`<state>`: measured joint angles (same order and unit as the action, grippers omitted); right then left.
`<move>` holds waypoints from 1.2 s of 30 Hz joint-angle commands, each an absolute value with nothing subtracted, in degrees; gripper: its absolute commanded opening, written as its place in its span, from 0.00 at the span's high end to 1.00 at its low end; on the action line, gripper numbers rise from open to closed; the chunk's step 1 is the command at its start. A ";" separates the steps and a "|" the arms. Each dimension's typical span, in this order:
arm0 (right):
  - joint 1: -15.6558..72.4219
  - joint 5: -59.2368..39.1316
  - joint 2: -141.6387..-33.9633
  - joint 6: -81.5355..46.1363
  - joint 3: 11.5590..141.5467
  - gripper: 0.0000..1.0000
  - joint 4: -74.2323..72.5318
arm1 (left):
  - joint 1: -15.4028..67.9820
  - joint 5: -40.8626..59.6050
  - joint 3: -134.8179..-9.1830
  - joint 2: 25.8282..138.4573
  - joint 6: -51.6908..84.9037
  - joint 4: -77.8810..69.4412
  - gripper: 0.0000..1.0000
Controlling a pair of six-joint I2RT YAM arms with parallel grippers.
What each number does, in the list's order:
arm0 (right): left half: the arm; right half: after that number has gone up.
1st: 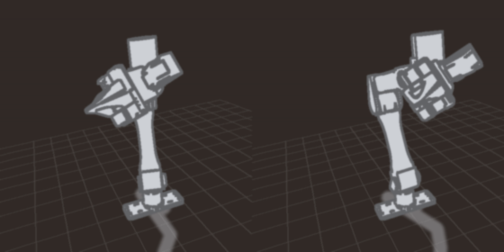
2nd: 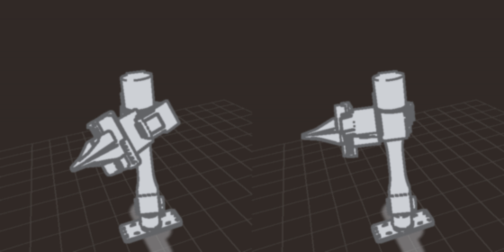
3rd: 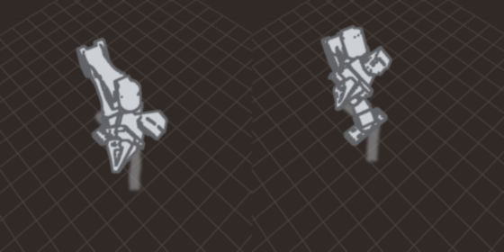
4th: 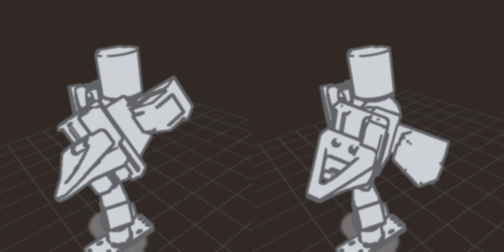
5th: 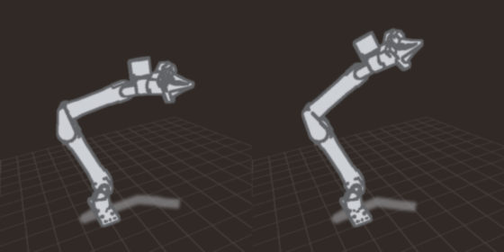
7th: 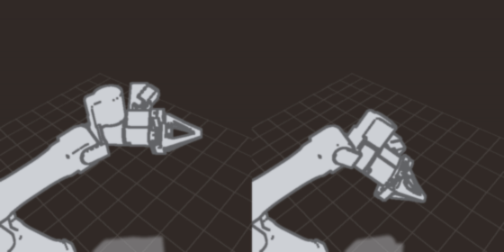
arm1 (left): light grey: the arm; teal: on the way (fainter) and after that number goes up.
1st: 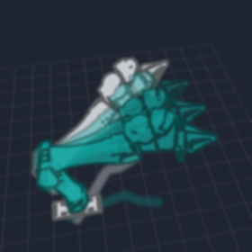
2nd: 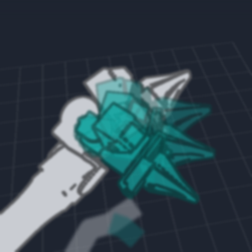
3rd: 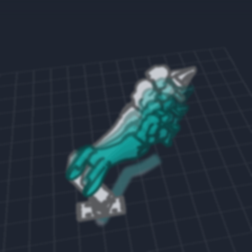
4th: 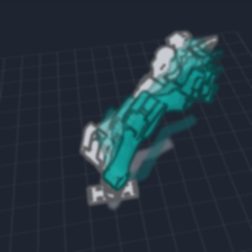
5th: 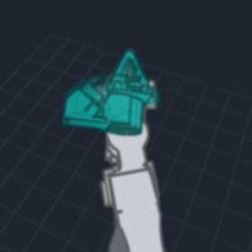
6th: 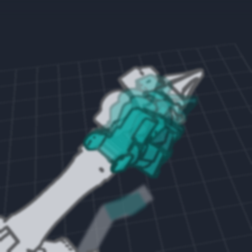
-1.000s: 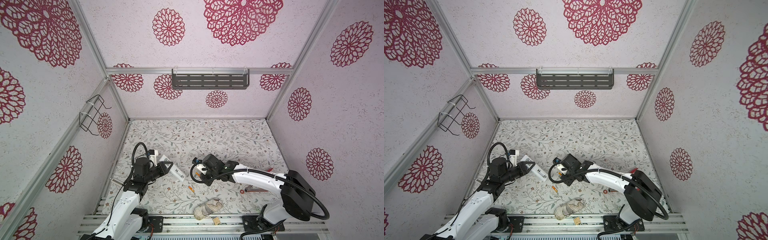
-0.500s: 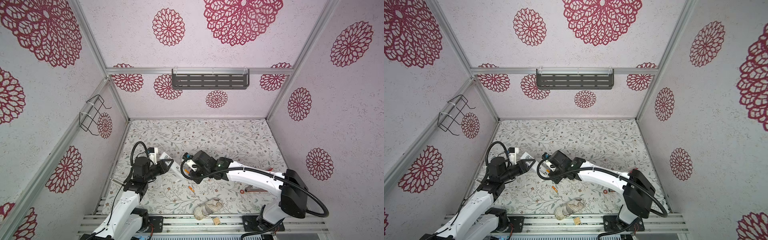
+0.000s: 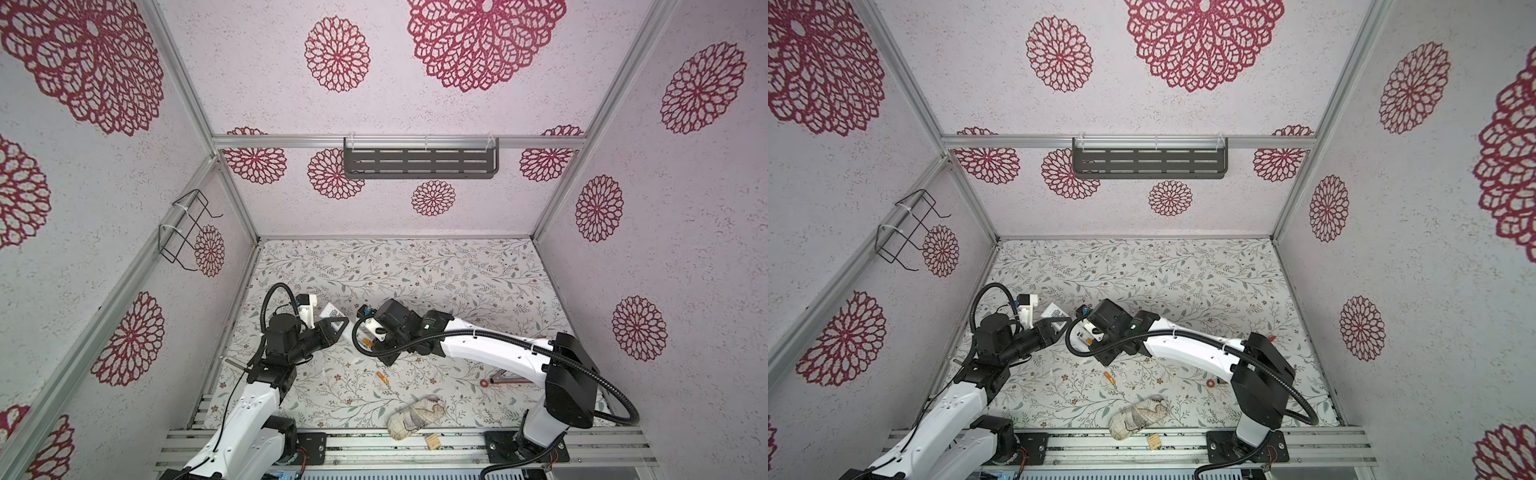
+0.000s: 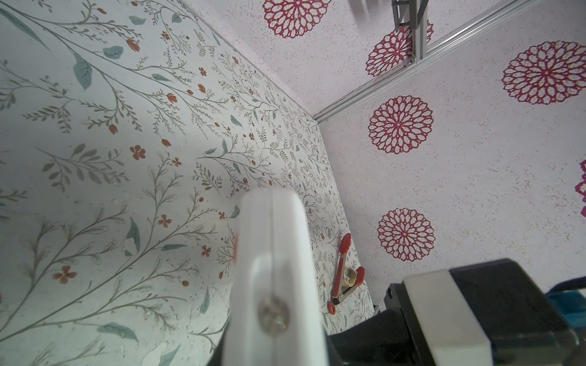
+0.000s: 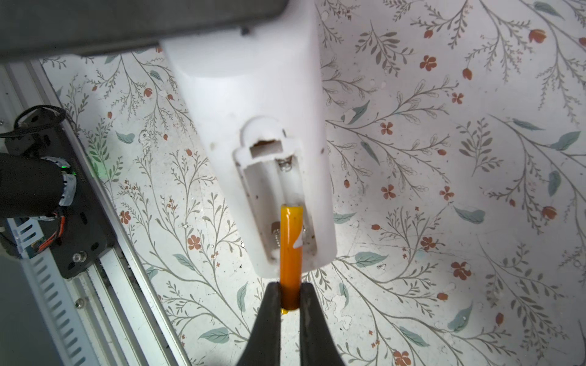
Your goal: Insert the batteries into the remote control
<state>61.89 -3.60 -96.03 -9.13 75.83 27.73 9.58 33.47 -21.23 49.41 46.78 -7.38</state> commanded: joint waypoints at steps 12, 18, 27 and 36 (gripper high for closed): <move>62.14 -0.02 -98.59 -9.72 80.85 0.89 30.54 | 10.59 37.17 -20.41 45.59 50.04 -12.13 1.00; 62.20 0.26 -98.59 -8.90 80.88 0.90 29.35 | 10.81 39.23 -20.32 45.15 51.82 -13.69 1.00; 62.23 0.83 -99.04 -6.93 81.46 0.90 28.46 | 11.02 41.57 -20.40 44.23 54.21 -15.35 1.00; 62.23 1.22 -100.78 -5.37 82.44 0.90 26.84 | 10.99 44.46 -21.71 43.05 56.16 -14.94 1.00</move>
